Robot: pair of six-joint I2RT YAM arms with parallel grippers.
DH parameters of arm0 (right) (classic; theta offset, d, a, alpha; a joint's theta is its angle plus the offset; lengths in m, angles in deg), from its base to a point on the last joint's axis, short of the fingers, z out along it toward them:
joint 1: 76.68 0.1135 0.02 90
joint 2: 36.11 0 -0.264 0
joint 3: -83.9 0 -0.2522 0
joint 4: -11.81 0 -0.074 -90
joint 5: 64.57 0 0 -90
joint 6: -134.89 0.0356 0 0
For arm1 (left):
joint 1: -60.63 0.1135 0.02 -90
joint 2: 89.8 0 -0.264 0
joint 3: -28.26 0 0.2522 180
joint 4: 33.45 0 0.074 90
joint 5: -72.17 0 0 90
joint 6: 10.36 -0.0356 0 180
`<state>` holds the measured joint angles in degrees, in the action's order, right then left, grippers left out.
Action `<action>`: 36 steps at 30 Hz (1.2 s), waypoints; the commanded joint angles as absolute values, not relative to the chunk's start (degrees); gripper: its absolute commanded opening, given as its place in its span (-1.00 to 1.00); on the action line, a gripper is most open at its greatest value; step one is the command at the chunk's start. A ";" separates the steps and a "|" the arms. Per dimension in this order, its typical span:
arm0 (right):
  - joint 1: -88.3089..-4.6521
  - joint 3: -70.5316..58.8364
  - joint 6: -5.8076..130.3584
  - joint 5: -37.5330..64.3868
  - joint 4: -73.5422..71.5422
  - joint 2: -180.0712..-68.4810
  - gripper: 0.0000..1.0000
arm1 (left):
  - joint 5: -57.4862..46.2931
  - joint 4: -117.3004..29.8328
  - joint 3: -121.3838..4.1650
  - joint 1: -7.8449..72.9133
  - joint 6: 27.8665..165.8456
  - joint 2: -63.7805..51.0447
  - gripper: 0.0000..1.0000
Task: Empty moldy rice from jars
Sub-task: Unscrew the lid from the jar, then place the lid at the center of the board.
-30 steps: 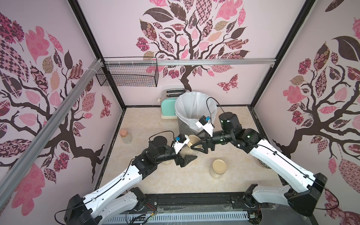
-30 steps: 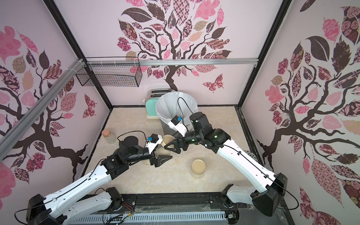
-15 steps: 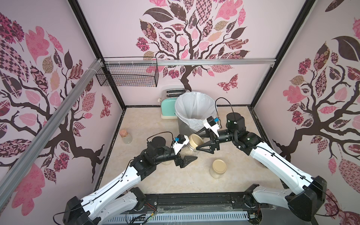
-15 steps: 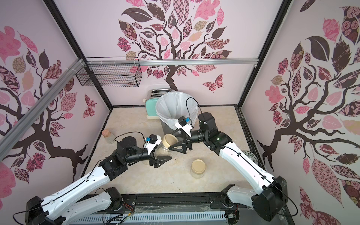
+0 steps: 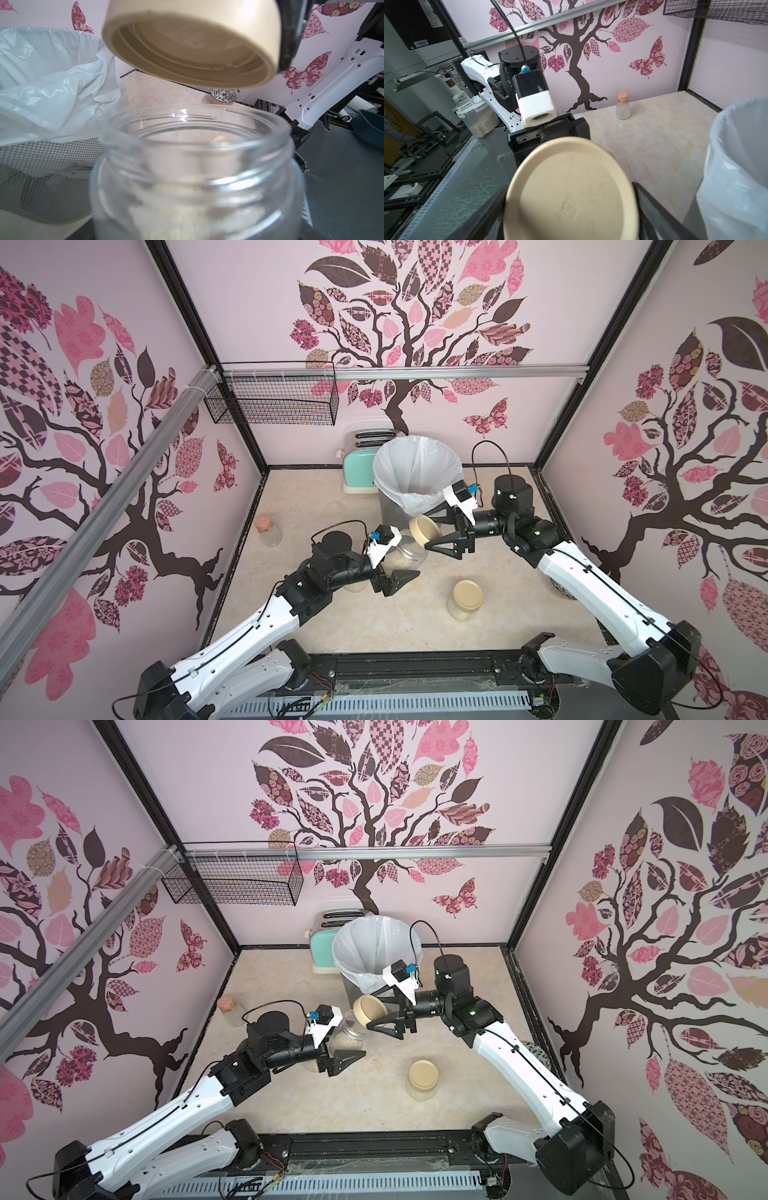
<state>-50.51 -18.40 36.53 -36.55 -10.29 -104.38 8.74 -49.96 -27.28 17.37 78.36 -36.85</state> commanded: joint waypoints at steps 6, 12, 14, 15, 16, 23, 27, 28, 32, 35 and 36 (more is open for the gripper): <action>-56.07 -16.40 37.40 -26.33 -16.26 -98.52 0.60 | 8.15 -46.33 -28.61 17.75 78.40 -39.05 0.13; -57.71 -20.99 40.57 -9.72 -18.84 -95.61 0.61 | 8.10 -46.40 -28.16 18.03 78.44 -39.74 0.13; -58.11 -22.36 41.81 -5.62 -19.83 -95.79 0.61 | 8.10 -46.58 -28.04 18.08 78.25 -39.81 0.13; -58.30 -23.47 42.59 -3.65 -19.81 -95.79 0.60 | 8.19 -46.68 -28.04 18.09 78.14 -39.85 0.13; -58.52 -24.60 43.30 -2.32 -19.50 -95.81 0.60 | 8.28 -46.69 -28.04 18.18 78.14 -39.87 0.13; -62.49 -33.02 49.63 3.63 -15.17 -94.91 0.59 | 8.67 -46.95 -28.17 18.35 78.05 -40.01 0.13; -64.53 -34.88 50.96 5.45 -16.37 -97.14 0.62 | 9.01 -46.95 -28.16 18.45 78.09 -39.88 0.13; -64.72 -35.18 51.13 6.68 -16.70 -98.00 0.61 | 9.11 -46.95 -28.18 18.44 78.05 -39.84 0.13; -64.98 -36.25 52.93 13.52 -16.70 -101.79 0.61 | 9.09 -46.91 -28.13 18.53 78.14 -39.88 0.13; -65.17 -35.76 55.29 17.07 -16.54 -105.72 0.60 | 9.07 -46.95 -28.04 18.53 78.10 -39.85 0.13; -65.16 -35.50 56.06 17.94 -16.59 -107.21 0.61 | 9.09 -46.95 -27.93 18.58 78.08 -39.83 0.13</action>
<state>-64.63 -36.56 52.90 12.52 -16.74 -104.51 8.17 -50.79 -27.28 18.29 78.29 -38.44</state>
